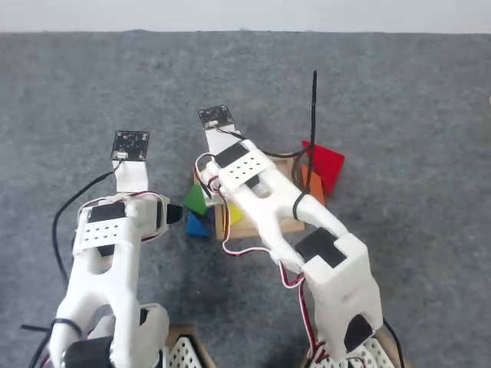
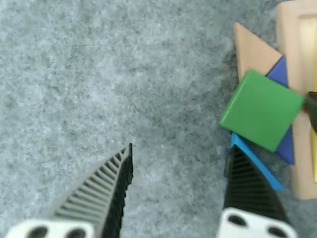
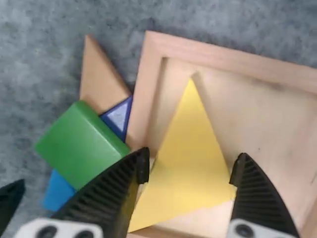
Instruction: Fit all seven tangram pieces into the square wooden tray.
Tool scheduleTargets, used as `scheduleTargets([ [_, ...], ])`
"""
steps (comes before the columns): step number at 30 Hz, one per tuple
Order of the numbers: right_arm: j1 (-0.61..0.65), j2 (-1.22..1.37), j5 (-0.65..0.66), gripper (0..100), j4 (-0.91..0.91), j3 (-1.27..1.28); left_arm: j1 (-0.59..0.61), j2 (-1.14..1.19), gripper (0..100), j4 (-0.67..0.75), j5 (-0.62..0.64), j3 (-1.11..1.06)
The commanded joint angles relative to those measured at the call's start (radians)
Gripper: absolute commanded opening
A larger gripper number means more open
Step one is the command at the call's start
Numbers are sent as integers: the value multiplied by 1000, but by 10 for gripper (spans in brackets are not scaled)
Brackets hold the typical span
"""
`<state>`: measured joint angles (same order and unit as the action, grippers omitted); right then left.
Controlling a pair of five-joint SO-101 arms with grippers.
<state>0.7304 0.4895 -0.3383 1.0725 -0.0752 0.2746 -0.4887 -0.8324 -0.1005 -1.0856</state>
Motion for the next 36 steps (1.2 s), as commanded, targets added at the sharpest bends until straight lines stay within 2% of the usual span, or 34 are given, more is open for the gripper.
scheduleTargets([
  [1, 28, -8, 14, 267, 1, -60, -3, -32, 294, 23, 8, 7],
  [10, 39, -13, 18, 267, -13, -77, -3, -32, 294, 23, 8, 7],
  [23, 85, -16, 140, 267, -48, -72, -2, -32, 294, 23, 6, 7],
  [28, 50, -45, 173, 267, 7, -74, -2, -32, 294, 23, 6, 7],
  [33, -31, -194, 175, 267, 90, -61, -3, -32, 294, 23, 6, 7],
  [36, -105, -303, 238, 267, 128, -12, -3, -32, 294, 23, 6, 7],
])
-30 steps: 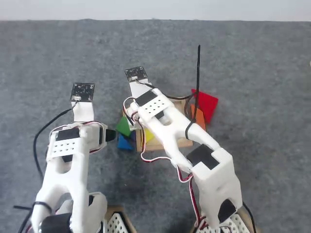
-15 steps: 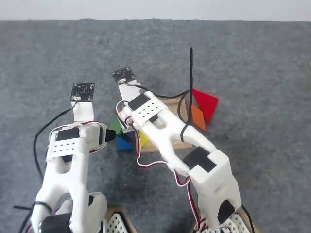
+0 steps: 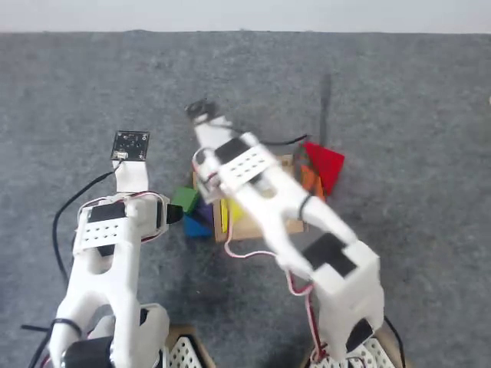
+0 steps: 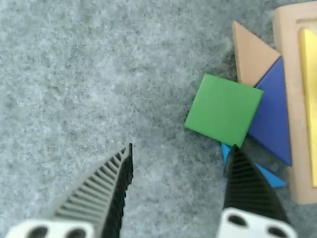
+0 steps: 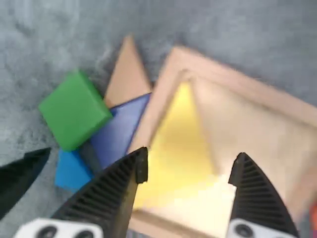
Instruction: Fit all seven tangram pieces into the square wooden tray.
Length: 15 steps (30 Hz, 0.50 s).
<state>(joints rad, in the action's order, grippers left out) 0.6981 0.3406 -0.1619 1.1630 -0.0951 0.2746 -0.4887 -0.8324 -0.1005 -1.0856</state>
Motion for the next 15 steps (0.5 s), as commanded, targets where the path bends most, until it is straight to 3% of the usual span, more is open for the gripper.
scheduleTargets([
  [1, -110, -191, 89, 267, 44, 34, -3, -32, 294, 23, 6, 7],
  [9, -483, -239, 457, 269, -15, 129, -3, -32, 294, 23, 6, 7],
  [15, -492, -107, 548, 277, -91, 129, -3, -32, 294, 25, 6, 8],
])
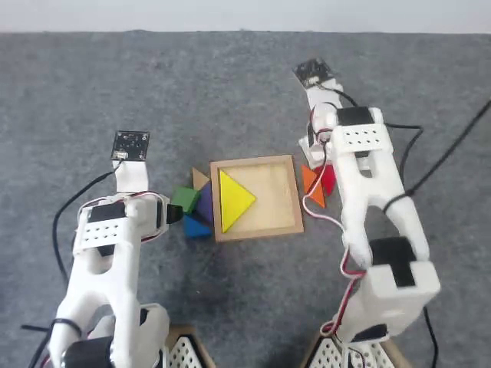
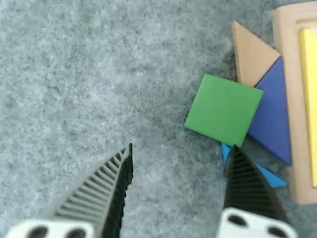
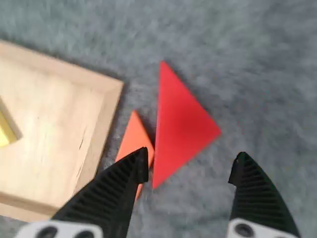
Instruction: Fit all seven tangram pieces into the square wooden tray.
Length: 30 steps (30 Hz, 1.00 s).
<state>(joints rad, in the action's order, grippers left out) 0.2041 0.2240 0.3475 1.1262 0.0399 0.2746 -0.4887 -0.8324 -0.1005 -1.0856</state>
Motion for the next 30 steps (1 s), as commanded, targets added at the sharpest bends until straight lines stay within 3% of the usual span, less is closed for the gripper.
scheduleTargets([
  [1, 7, 27, 32, 289, -77, -6, -3, -32, 294, 25, 6, 7],
  [6, 13, 93, 21, 367, -110, -6, -3, -32, 294, 25, 6, 8],
  [30, -5, 318, 21, 368, -124, -127, -2, -32, 294, 38, 6, -5],
])
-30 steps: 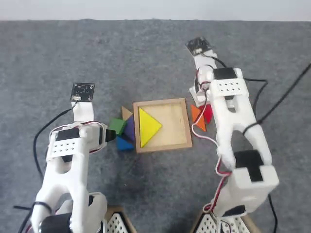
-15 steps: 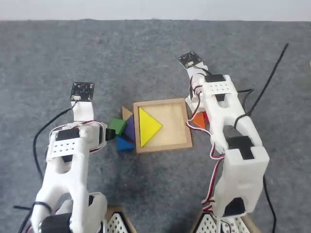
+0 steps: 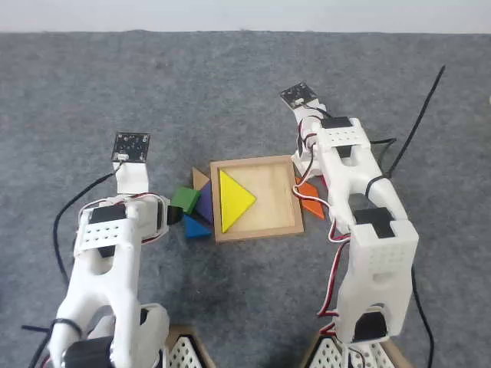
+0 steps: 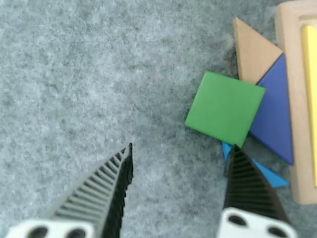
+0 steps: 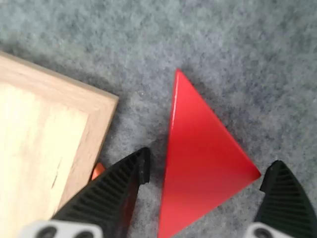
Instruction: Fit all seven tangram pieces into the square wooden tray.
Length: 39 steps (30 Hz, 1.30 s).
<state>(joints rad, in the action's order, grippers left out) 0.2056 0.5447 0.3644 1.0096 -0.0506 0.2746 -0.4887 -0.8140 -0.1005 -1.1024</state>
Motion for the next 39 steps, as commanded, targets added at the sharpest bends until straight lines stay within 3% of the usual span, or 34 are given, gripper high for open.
scheduleTargets([
  [1, -7, -1, 5, 368, -10, -37, -2, -32, 294, 20, 6, 12],
  [10, -8, 1, 3, 367, 25, -37, 5, -32, 294, 20, 6, 12],
  [17, -22, 2, 0, 189, 33, -37, 5, -32, 294, 20, 6, 12],
  [23, -35, -5, -6, 184, 39, -31, 5, -32, 294, 20, 6, 12],
  [39, -110, -196, -259, 183, 163, -32, -2, -32, 294, 20, 6, 13],
])
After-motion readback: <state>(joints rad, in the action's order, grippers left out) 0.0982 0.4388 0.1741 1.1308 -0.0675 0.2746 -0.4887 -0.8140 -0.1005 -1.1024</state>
